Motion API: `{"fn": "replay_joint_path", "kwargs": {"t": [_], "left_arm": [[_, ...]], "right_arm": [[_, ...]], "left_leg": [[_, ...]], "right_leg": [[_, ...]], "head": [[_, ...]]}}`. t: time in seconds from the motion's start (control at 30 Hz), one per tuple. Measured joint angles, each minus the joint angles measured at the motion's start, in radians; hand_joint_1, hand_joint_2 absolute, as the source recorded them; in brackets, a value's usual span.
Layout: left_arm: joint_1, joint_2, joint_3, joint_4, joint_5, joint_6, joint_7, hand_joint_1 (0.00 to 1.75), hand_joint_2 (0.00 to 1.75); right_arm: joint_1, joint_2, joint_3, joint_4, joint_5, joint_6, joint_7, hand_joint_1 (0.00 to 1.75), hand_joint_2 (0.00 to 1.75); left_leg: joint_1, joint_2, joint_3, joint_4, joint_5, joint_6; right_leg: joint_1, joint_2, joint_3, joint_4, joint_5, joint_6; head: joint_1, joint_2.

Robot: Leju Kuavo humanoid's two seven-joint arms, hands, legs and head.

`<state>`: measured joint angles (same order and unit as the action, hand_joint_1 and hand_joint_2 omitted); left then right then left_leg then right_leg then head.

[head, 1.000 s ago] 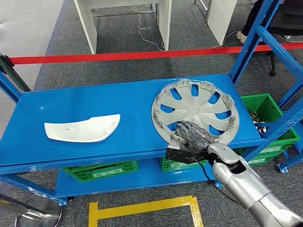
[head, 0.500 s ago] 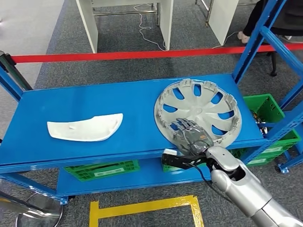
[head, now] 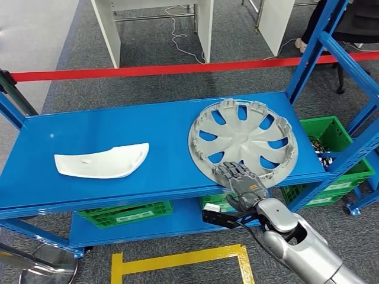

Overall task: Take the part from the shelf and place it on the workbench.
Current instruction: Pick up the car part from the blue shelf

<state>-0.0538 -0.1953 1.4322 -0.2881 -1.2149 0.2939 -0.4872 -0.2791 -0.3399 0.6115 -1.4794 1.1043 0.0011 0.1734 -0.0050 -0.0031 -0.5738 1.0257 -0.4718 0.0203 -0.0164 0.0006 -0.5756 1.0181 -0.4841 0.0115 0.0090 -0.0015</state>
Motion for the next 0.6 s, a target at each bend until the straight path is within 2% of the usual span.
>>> {"fn": "replay_joint_path", "kwargs": {"t": [0.07, 0.13, 0.17, 0.23, 0.27, 0.3, 0.33, 0.4, 0.43, 0.47, 0.5, 0.6], "left_arm": [[0.001, -0.001, 0.001, 0.000, 0.001, 0.001, 0.000, 0.00, 0.00], [0.001, -0.002, 0.002, -0.001, 0.001, 0.002, 0.000, 0.00, 0.00], [0.000, -0.002, 0.002, -0.001, 0.002, 0.002, 0.000, 0.00, 0.00], [0.000, -0.004, 0.003, -0.002, 0.002, 0.003, 0.001, 0.00, 0.00], [0.000, -0.005, 0.003, -0.002, 0.002, 0.003, 0.001, 0.00, 0.00], [0.001, -0.006, 0.004, -0.002, 0.001, 0.003, 0.001, 0.00, 0.00], [0.001, -0.007, 0.004, -0.002, 0.001, 0.003, 0.001, 0.00, 0.00], [0.001, -0.008, 0.004, -0.002, 0.001, 0.003, 0.001, 0.00, 0.00], [0.000, -0.008, 0.004, -0.002, 0.001, 0.003, 0.001, 0.00, 0.00], [0.000, -0.008, 0.004, -0.003, 0.001, 0.003, 0.001, 0.00, 0.00], [0.000, -0.008, 0.005, -0.003, 0.001, 0.002, 0.001, 0.00, 0.00], [0.000, -0.008, 0.005, -0.003, 0.003, 0.003, 0.000, 0.00, 0.00]], "right_arm": [[0.005, 0.000, 0.000, -0.001, 0.001, 0.000, 0.002, 0.00, 1.75], [0.009, -0.001, -0.001, -0.003, 0.001, 0.000, 0.002, 0.00, 1.75], [0.011, -0.001, -0.001, -0.004, 0.001, 0.000, 0.003, 0.00, 1.75], [0.017, -0.001, -0.001, -0.004, 0.001, 0.000, 0.003, 0.00, 1.75], [0.021, -0.001, 0.000, -0.003, 0.001, 0.000, 0.003, 0.00, 1.75], [0.024, -0.001, 0.000, -0.003, 0.001, 0.000, 0.003, 0.00, 1.75], [0.025, -0.001, 0.000, -0.003, 0.001, 0.000, 0.003, 0.00, 1.75], [0.026, -0.001, -0.001, -0.003, 0.001, 0.001, 0.003, 0.00, 1.75], [0.026, -0.001, -0.001, -0.004, 0.001, 0.001, 0.003, 0.00, 1.75], [0.026, -0.001, -0.001, -0.004, 0.001, 0.002, 0.003, 0.00, 1.75], [0.027, -0.001, -0.001, -0.004, 0.001, 0.002, 0.002, 0.00, 1.75], [0.030, -0.001, 0.000, -0.005, 0.002, 0.004, 0.000, 0.00, 1.75]], "left_leg": [[0.000, 0.000, 0.002, -0.010, 0.001, 0.005], [0.005, 0.002, 0.007, -0.024, 0.009, 0.015], [0.007, 0.003, 0.009, -0.029, 0.013, 0.020], [0.006, 0.003, 0.008, -0.030, 0.014, 0.024], [0.005, 0.003, 0.008, -0.030, 0.013, 0.025], [0.005, 0.003, 0.008, -0.029, 0.013, 0.025], [0.005, 0.002, 0.009, -0.029, 0.013, 0.024], [0.006, 0.002, 0.010, -0.024, 0.010, 0.020], [0.004, 0.001, 0.008, -0.019, 0.006, 0.015], [0.002, 0.000, 0.005, -0.014, 0.004, 0.010], [0.000, 0.000, 0.003, -0.010, 0.003, 0.005], [0.001, 0.000, 0.001, -0.003, -0.003, -0.006]], "right_leg": [[0.000, 0.000, -0.001, -0.005, 0.002, 0.012], [-0.001, 0.000, -0.013, 0.017, -0.017, 0.022], [-0.001, 0.000, -0.031, 0.056, -0.041, 0.025], [-0.002, 0.000, -0.091, 0.185, -0.104, 0.030], [-0.002, 0.000, -0.119, 0.242, -0.123, 0.032], [-0.002, 0.000, -0.133, 0.270, -0.125, 0.034], [-0.003, 0.000, -0.128, 0.259, -0.107, 0.035], [-0.004, -0.001, -0.069, 0.135, -0.039, 0.035], [-0.004, -0.001, -0.033, 0.069, -0.017, 0.033], [-0.004, -0.001, -0.008, 0.022, -0.005, 0.030], [-0.003, 0.000, 0.004, 0.001, -0.005, 0.026], [-0.002, 0.001, 0.008, -0.001, -0.006, 0.010]], "head": [[0.000, 0.000], [0.002, 0.000], [0.003, 0.000], [0.004, 0.000], [0.004, 0.000], [0.005, 0.000], [0.005, 0.000], [0.005, 0.000], [0.005, 0.000], [0.004, 0.000], [0.004, 0.000], [0.003, 0.000]]}}
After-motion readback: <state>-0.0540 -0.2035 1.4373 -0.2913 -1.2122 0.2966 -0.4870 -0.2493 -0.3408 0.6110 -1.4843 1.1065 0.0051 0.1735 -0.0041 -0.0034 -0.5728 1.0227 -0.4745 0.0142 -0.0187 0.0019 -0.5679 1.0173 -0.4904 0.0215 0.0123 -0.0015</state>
